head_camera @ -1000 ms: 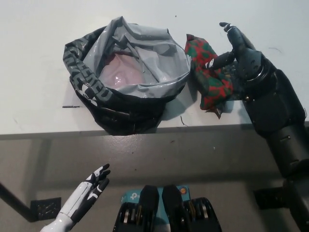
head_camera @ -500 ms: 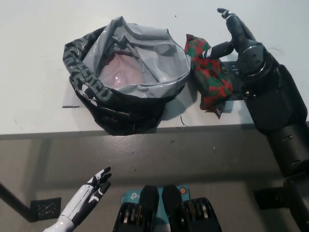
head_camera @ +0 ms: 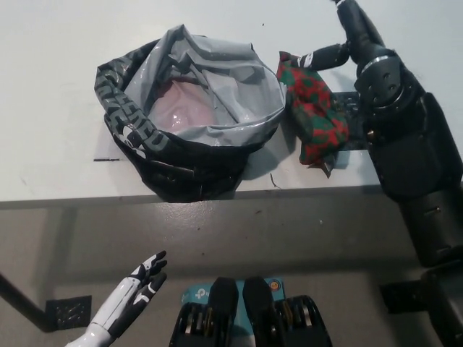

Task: The robot uses its right hand to pick up a bag of coffee beans and puts it in the black plastic bag, then the robot grabs the top of the bag and lifts it.

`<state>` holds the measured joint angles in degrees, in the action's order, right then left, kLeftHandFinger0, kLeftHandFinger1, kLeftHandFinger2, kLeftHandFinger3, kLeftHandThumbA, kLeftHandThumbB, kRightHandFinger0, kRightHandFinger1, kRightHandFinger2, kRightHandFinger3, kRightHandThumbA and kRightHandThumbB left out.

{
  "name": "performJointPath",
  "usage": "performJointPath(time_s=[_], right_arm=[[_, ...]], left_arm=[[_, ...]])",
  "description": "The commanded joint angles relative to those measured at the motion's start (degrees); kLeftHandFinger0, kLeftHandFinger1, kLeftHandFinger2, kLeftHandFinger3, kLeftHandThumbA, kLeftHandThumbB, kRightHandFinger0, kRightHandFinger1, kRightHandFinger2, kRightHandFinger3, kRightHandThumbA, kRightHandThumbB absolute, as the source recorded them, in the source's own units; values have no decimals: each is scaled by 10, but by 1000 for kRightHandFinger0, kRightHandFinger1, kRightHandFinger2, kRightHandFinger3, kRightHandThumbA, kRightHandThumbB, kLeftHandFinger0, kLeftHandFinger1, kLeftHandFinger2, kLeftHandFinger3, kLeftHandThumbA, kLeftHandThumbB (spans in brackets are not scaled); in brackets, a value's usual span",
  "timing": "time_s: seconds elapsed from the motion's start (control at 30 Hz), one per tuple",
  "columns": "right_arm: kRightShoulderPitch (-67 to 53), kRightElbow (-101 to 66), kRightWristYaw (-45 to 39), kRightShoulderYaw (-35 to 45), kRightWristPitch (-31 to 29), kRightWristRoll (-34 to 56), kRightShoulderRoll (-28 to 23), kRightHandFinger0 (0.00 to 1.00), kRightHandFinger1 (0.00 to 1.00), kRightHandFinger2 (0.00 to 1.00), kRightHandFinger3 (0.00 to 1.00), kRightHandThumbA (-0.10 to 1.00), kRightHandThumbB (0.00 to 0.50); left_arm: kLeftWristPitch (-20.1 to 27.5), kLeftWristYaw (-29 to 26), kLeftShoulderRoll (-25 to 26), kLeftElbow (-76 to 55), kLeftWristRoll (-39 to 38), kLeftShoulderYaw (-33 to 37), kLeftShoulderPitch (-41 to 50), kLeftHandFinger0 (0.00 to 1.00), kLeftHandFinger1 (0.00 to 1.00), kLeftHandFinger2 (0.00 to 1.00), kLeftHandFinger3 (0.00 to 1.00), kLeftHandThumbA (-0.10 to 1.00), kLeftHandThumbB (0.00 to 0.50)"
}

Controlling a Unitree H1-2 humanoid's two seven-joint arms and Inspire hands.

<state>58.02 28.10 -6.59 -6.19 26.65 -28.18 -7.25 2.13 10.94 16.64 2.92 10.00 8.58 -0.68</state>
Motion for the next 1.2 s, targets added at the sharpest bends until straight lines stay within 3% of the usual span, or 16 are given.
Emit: performJointPath(time_s=[0.0,0.93,1.17], right_arm=[[12,24,10,-7,3,-6,9,1000,1000,1000,1000,1000,329],[-7,104,28,-39,-5,10,19,1000,1000,1000,1000,1000,369],[-7,153,42,-57,-17,2,21,1000,1000,1000,1000,1000,386]], left_arm=[[16,9,12,-6,1,0,-1,1000,1000,1000,1000,1000,183],[8,13,11,-10,5,-3,-4,1000,1000,1000,1000,1000,195],[6,15,10,-11,-2,-6,-4,1000,1000,1000,1000,1000,176]])
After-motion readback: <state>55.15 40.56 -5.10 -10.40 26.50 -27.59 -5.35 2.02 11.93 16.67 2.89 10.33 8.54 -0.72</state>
